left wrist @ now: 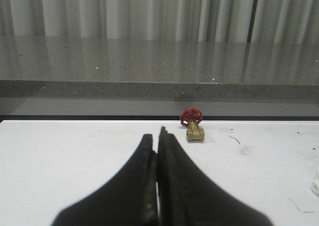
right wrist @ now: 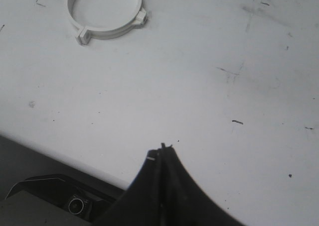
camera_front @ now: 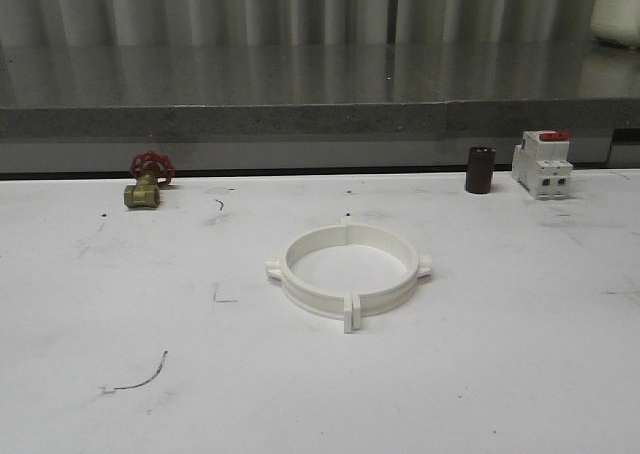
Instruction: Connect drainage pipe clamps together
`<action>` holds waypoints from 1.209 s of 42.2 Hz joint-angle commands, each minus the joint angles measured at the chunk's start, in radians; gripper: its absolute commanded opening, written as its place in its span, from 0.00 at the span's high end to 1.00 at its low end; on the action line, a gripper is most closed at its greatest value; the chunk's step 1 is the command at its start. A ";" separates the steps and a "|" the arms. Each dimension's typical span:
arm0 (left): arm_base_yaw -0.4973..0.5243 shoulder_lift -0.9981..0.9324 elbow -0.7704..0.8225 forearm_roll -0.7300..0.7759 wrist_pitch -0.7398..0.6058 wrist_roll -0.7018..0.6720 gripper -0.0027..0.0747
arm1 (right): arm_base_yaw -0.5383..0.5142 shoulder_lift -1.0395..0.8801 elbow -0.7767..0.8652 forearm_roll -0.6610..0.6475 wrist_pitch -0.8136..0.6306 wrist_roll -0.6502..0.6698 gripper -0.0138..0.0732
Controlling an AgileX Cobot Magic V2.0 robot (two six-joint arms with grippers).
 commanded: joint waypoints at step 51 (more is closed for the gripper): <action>0.002 -0.009 0.024 0.001 -0.084 -0.008 0.99 | -0.411 -0.579 0.715 0.044 -1.011 -0.016 0.92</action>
